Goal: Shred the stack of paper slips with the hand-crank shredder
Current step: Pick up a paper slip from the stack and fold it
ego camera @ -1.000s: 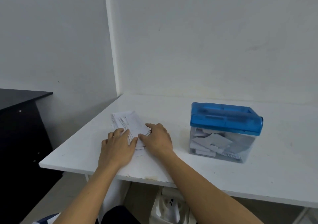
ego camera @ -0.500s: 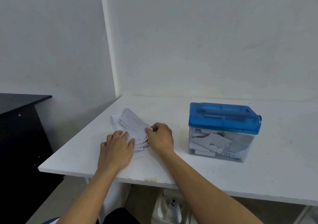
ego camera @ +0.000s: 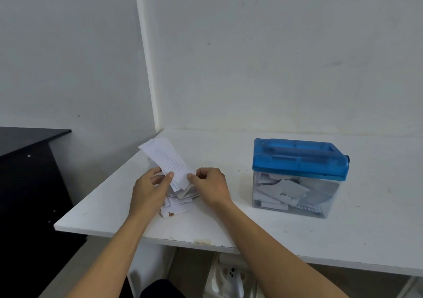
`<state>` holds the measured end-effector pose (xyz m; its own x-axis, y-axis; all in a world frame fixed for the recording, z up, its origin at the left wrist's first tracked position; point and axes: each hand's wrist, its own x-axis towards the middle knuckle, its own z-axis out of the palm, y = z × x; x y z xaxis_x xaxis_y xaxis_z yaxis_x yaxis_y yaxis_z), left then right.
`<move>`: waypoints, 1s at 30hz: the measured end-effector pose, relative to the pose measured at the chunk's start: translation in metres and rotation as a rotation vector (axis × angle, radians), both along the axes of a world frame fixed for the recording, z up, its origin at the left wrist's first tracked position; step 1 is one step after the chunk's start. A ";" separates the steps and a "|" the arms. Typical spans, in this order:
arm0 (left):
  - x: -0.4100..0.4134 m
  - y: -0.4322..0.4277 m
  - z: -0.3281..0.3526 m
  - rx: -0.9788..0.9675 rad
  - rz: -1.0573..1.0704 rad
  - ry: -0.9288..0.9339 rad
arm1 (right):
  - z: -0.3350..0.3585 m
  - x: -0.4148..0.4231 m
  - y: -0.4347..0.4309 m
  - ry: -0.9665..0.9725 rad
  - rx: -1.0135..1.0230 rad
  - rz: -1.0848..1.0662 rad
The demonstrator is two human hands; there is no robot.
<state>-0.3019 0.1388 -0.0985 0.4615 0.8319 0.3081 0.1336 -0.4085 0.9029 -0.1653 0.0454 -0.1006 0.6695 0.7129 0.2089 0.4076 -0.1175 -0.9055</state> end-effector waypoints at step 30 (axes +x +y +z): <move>0.000 -0.001 0.028 -0.007 -0.023 -0.040 | 0.014 -0.006 0.005 0.044 0.106 -0.039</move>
